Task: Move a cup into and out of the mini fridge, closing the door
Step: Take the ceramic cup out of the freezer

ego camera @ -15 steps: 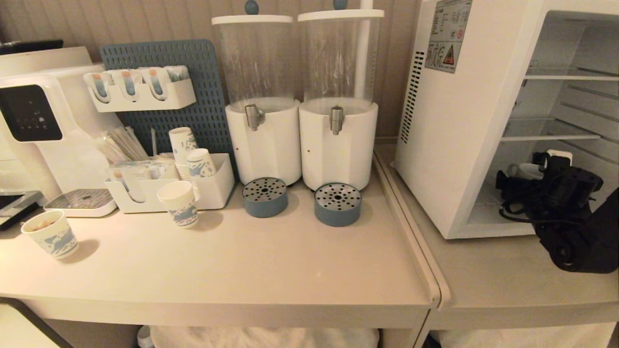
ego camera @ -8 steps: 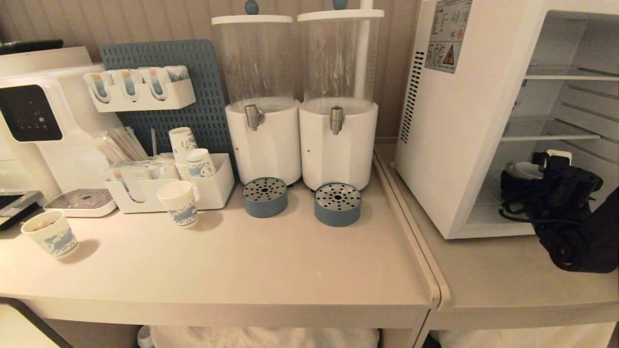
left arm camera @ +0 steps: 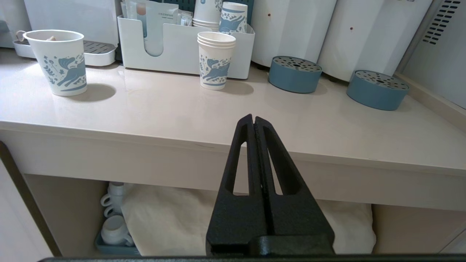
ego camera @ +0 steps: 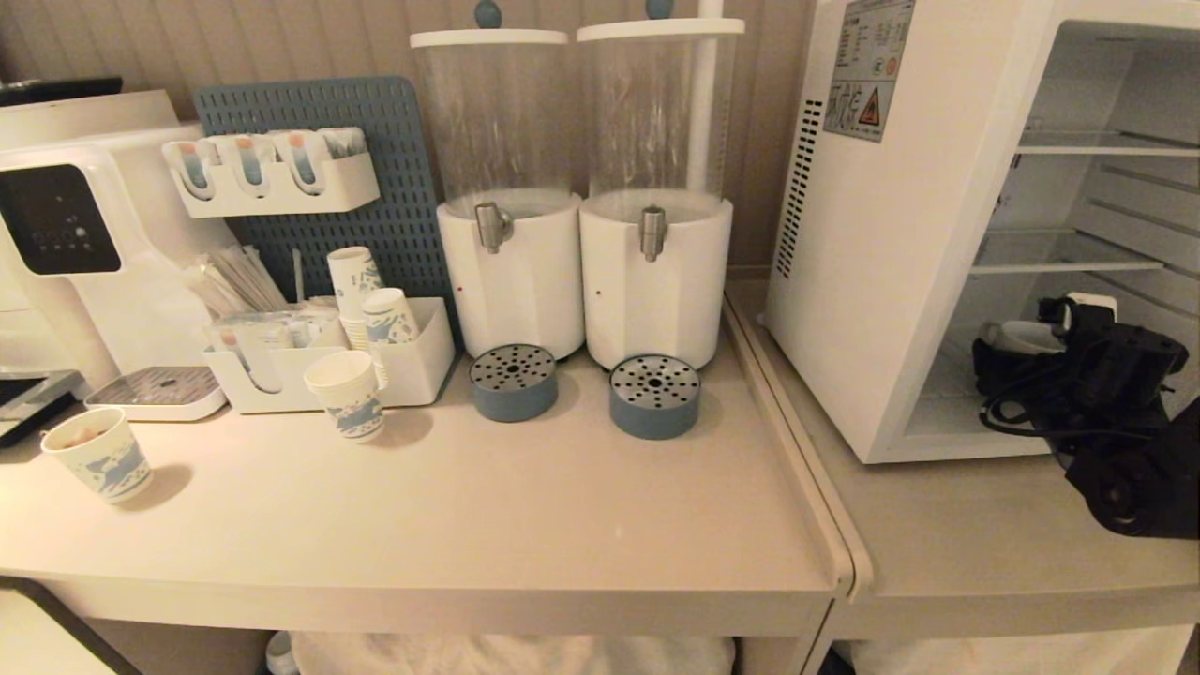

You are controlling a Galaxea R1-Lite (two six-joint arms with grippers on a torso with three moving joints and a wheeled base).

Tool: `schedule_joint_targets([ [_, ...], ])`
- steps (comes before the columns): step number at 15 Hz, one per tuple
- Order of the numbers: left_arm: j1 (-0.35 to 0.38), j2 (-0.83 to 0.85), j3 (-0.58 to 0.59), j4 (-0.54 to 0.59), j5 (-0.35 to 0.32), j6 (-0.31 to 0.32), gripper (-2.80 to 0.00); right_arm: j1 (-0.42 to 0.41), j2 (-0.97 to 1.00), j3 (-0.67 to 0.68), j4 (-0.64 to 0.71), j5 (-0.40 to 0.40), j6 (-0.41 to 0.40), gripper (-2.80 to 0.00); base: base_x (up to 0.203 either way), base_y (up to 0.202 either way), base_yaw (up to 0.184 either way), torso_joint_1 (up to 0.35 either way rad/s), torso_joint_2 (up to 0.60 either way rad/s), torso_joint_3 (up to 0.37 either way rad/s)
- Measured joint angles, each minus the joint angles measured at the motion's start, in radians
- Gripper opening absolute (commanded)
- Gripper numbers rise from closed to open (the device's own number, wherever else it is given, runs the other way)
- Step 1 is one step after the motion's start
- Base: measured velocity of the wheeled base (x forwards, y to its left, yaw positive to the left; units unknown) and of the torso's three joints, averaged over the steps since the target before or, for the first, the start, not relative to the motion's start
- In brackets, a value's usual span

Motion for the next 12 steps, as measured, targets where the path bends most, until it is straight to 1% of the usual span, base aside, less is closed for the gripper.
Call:
schedule_joint_targets([
  [4,0.0,0.0,0.0,0.0,0.0,-0.001,-2.8,0.005,-0.124,0.121,0.001,0.022,0.004,-2.8,0.0,0.0,0.0,0.0,0.0,0.0],
  [7,0.0,0.0,0.0,0.0,0.0,-0.001,-2.8,0.017,-0.26,0.221,0.024,0.038,0.005,-2.8,0.0,0.0,0.0,0.0,0.0,0.0],
  [9,0.0,0.0,0.0,0.0,-0.001,0.001,-2.8,0.028,-0.375,0.279,0.073,0.048,0.011,-2.8,0.0,0.0,0.0,0.0,0.0,0.0],
  [12,0.0,0.0,0.0,0.0,-0.001,0.002,-2.8,0.053,-0.593,0.325,0.237,0.074,0.047,-2.8,0.0,0.0,0.0,0.0,0.0,0.0],
])
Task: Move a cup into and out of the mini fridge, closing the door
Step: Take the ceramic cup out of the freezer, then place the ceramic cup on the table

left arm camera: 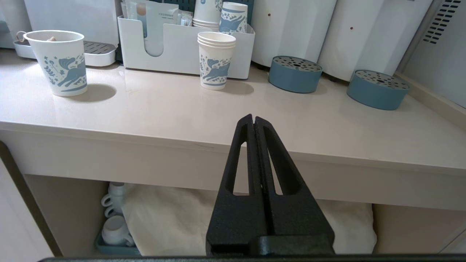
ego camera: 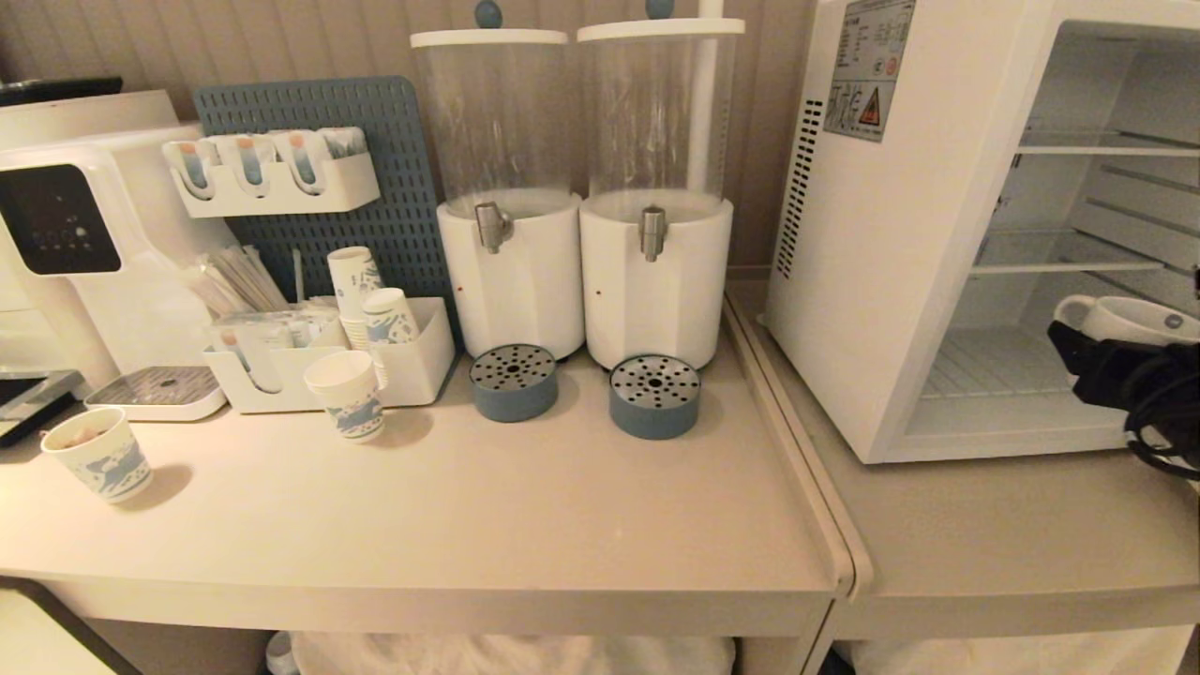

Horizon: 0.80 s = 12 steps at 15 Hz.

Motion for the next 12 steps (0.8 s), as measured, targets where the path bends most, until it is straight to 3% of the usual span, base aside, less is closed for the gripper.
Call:
schedule_joint_targets([
  [7,0.0,0.0,0.0,0.0,-0.001,0.005,-2.8,0.031,-0.576,0.005,0.567,0.063,0.049,-2.8,0.0,0.0,0.0,0.0,0.0,0.0],
  [12,0.0,0.0,0.0,0.0,-0.001,0.005,-2.8,0.034,-0.845,0.011,0.822,0.1,0.08,-2.8,0.0,0.0,0.0,0.0,0.0,0.0],
])
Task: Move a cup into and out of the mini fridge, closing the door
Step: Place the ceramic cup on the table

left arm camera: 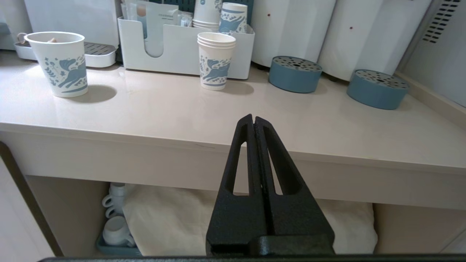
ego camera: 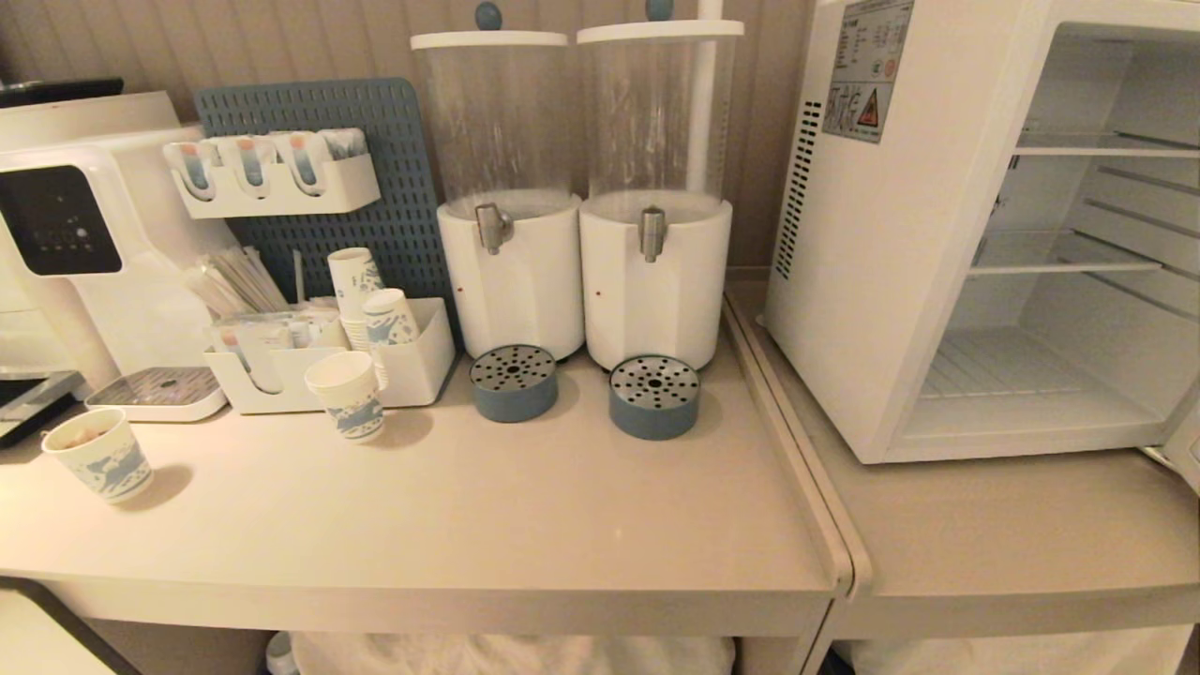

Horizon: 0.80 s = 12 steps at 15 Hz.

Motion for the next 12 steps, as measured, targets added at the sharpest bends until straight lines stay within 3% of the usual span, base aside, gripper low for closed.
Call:
schedule_joint_targets([
  [7,0.0,0.0,0.0,0.0,0.0,0.0,-2.8,0.054,-0.393,0.016,0.313,0.019,0.012,-2.8,0.0,0.0,0.0,0.0,0.0,0.0],
  [12,0.0,0.0,0.0,0.0,0.0,0.0,-2.8,0.074,-0.63,0.161,0.314,0.019,0.007,-2.8,0.0,0.0,0.0,0.0,0.0,0.0],
])
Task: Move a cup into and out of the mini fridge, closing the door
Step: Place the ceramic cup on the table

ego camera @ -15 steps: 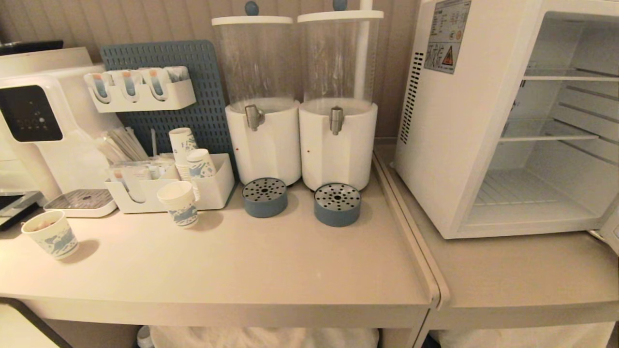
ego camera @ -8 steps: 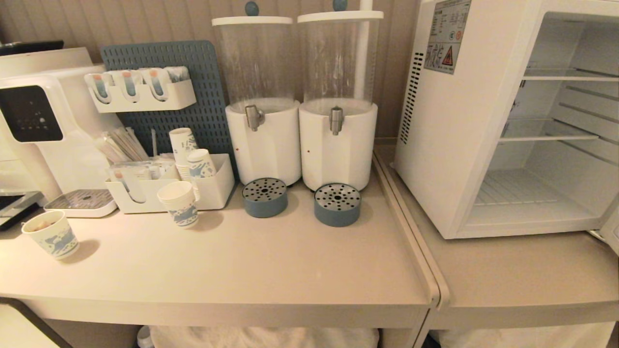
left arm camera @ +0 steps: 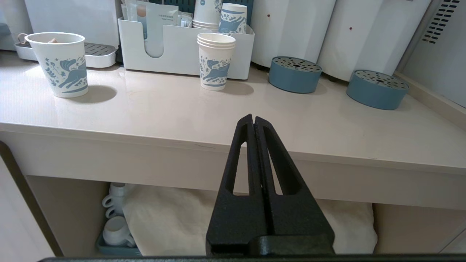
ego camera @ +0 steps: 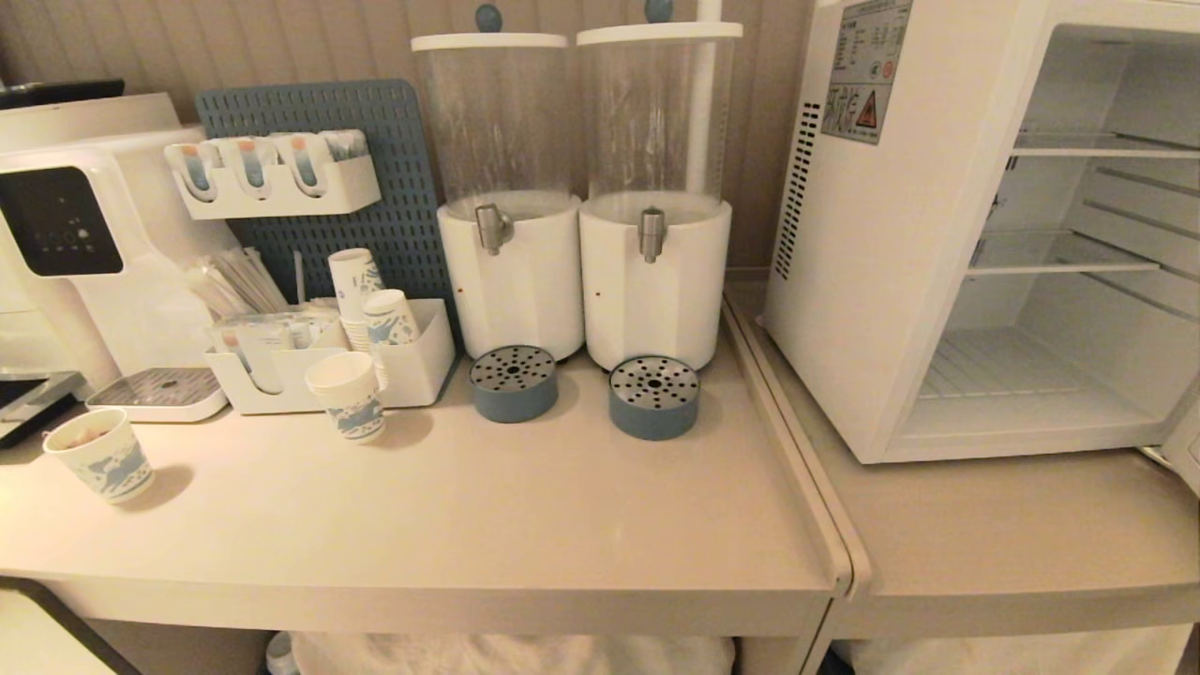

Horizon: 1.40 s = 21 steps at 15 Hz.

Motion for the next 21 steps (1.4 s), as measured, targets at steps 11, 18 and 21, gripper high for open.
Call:
schedule_joint_targets([
  [11,0.0,0.0,0.0,0.0,0.0,0.0,-2.8,0.001,-0.055,0.256,-0.1,0.057,-0.133,-2.8,0.0,0.0,0.0,0.0,0.0,0.0],
  [18,0.0,0.0,0.0,0.0,0.001,0.005,-2.8,0.003,-0.055,0.252,-0.048,0.062,-0.065,-2.8,0.0,0.0,0.0,0.0,0.0,0.0],
  [21,0.0,0.0,0.0,0.001,0.0,0.016,-2.8,0.003,-0.055,0.253,-0.047,0.062,-0.064,-2.8,-0.022,0.0,0.0,0.0,0.0,0.001],
])
